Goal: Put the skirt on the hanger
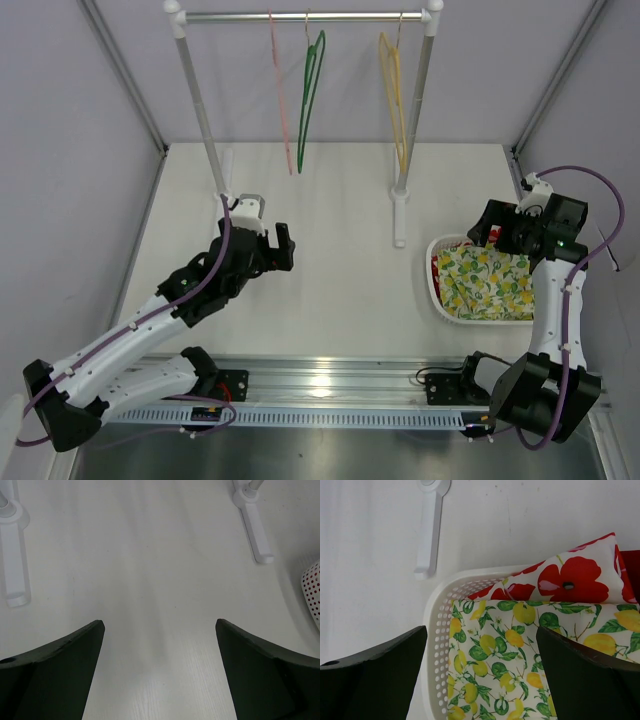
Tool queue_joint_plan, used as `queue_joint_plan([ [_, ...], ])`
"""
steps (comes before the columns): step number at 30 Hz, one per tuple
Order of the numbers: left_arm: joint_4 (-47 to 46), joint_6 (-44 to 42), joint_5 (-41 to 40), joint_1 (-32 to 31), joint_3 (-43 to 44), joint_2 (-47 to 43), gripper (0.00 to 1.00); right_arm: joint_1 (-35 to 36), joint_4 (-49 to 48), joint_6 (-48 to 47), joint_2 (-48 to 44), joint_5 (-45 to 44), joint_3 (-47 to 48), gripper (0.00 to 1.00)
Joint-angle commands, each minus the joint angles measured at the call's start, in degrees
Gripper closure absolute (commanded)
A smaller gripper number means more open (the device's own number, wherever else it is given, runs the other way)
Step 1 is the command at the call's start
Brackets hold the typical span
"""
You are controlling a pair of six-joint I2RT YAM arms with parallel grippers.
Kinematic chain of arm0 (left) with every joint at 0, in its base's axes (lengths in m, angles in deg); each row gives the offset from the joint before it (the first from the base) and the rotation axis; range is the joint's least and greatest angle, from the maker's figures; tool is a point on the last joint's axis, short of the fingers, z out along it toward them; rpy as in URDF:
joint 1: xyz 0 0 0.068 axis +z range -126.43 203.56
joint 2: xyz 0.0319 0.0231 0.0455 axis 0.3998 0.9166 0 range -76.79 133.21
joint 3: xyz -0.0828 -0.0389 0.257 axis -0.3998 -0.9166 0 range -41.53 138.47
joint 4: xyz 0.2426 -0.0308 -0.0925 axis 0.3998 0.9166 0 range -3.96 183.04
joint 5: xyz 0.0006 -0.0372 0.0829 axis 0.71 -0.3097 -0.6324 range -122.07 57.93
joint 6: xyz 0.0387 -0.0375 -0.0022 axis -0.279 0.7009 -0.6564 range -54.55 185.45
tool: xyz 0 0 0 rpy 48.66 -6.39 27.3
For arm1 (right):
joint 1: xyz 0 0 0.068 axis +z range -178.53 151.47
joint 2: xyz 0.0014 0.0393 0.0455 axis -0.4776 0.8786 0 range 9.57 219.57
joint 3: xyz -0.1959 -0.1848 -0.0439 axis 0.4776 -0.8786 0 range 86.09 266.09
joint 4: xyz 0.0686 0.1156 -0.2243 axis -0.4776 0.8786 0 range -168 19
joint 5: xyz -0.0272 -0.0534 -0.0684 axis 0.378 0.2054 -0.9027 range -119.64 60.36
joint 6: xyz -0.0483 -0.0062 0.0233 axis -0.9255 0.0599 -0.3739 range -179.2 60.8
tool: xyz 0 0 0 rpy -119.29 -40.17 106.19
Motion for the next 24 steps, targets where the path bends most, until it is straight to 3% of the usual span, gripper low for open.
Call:
queue_joint_plan([
  [1, -1.77, 0.62, 0.68, -0.34, -0.08, -0.20, 0.01, -0.52, 1.16, -1.73, -1.08, -2.13, 1.54, 0.01],
  [11, -4.14, 0.53, 1.83, -0.34, -0.61, 1.38, 0.01, -2.80, 11.80, -12.36, 5.24, -7.07, 4.62, 0.02],
  [17, -4.23, 0.44, 3.14, -0.34, -0.43, 2.78, 0.01, -8.59, 13.47, -14.74, 5.16, -12.87, 4.89, 0.02],
  [24, -4.06, -1.75, 3.58, -0.25, 0.97, 5.33, 0.01, -17.12, 14.62, -17.29, 4.72, -9.89, 3.57, 0.04],
])
